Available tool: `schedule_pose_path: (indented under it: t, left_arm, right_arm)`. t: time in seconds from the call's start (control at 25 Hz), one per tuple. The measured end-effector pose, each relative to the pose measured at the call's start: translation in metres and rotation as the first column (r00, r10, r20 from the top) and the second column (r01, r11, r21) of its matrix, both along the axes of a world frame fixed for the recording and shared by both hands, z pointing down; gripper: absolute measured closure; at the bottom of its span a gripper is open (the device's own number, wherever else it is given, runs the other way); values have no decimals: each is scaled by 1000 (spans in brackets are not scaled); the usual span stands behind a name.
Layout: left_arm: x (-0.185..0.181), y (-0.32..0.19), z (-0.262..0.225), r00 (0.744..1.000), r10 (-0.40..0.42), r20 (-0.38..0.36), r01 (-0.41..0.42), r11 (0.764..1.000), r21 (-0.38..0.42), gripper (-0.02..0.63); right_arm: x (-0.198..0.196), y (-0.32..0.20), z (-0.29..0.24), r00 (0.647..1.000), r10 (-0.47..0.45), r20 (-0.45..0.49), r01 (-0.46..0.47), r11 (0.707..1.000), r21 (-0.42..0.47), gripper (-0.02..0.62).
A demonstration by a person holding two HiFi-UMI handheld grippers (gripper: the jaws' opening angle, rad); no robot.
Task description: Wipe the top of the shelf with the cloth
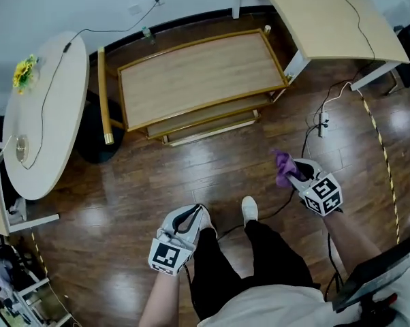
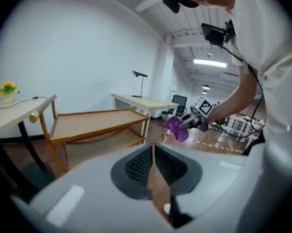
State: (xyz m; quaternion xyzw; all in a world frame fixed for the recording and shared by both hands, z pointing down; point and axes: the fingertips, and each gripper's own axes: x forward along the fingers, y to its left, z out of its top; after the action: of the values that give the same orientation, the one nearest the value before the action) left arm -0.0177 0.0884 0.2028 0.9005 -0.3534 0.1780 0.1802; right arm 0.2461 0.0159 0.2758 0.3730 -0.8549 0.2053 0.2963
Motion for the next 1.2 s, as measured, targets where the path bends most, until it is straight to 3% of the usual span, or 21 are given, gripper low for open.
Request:
schedule_pose_path:
  t: [0.2, 0.44, 0.72, 0.88, 1.04, 1.2]
  left_arm:
    - [6, 33, -89, 997, -7, -74, 10, 999, 35, 575]
    - [-17, 88, -168, 987, 134, -87, -122, 983, 135, 580]
    - [-39, 138, -203, 966, 225, -123, -206, 967, 152, 584]
    - [-31, 154, -221, 959, 249, -137, -222, 957, 187, 584]
    - [-20, 170, -241, 960, 246, -136, -215, 954, 208, 584]
    - [18, 182, -257, 961, 242, -133, -209, 953, 219, 584]
  right_arm:
    - [1, 33, -92, 1000, 27, -2, -27, 996, 88, 472]
    - [-37, 113, -178, 992, 89, 90, -105, 978, 181, 472]
    - [-61, 173, -246, 967, 177, 186, -220, 945, 243, 471]
    - [-46, 201, -273, 955, 214, 207, -266, 927, 266, 470]
    - [-44, 209, -301, 959, 170, 228, -237, 920, 312, 471]
    - [-23, 214, -330, 959, 127, 252, -214, 910, 355, 470]
